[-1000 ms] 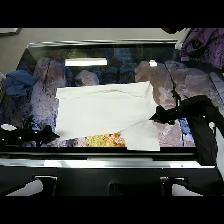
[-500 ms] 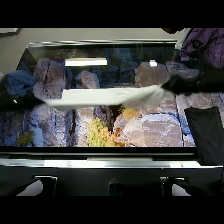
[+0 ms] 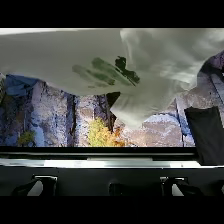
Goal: Fold the clothes and pants, and hang the long-sleeved shirts on hangers.
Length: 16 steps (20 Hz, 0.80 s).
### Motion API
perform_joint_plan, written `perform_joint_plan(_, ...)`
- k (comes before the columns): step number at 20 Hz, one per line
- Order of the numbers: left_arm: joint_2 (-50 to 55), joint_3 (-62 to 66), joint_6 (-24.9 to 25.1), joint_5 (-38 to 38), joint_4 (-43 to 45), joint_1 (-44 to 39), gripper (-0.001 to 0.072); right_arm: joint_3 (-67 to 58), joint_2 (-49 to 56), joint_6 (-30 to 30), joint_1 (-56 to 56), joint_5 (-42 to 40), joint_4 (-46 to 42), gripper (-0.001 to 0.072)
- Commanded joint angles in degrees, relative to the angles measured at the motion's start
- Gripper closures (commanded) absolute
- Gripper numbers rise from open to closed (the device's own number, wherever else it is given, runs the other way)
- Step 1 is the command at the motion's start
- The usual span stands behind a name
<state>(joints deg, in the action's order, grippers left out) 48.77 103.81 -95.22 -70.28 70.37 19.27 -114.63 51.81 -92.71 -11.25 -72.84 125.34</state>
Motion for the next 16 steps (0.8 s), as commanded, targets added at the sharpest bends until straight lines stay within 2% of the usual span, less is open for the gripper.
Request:
perform_joint_plan(1, -8.17, 2.69, -5.44, -2.97, 10.36, -0.04, 0.0695, -2.12, -8.28, 6.12, 0.02, 0.24, -6.54, 0.0681)
perform_joint_plan(6, -6.4, 1.75, -4.63, -8.5, 10.43, -0.07, 0.0694, -2.12, -5.18, 12.7, 0.02, -4.39, -7.1, 0.0682)
perform_joint_plan(8, -2.62, -1.07, -1.95, -9.35, 7.39, -0.07, 0.0695, -2.12, 0.33, 14.88, 0.02, -8.57, -6.99, 0.0682)
perform_joint_plan(11, 5.95, -7.91, 1.05, -8.85, 3.02, -0.13, 0.0695, -1.51, 12.33, 14.93, 0.02, -14.01, -5.79, 0.0681)
perform_joint_plan(16, 25.59, -16.76, 2.25, 4.57, 4.13, -6.78, 0.0695, -0.81, 35.78, 10.8, 1.11, -12.26, -4.59, 0.0681)
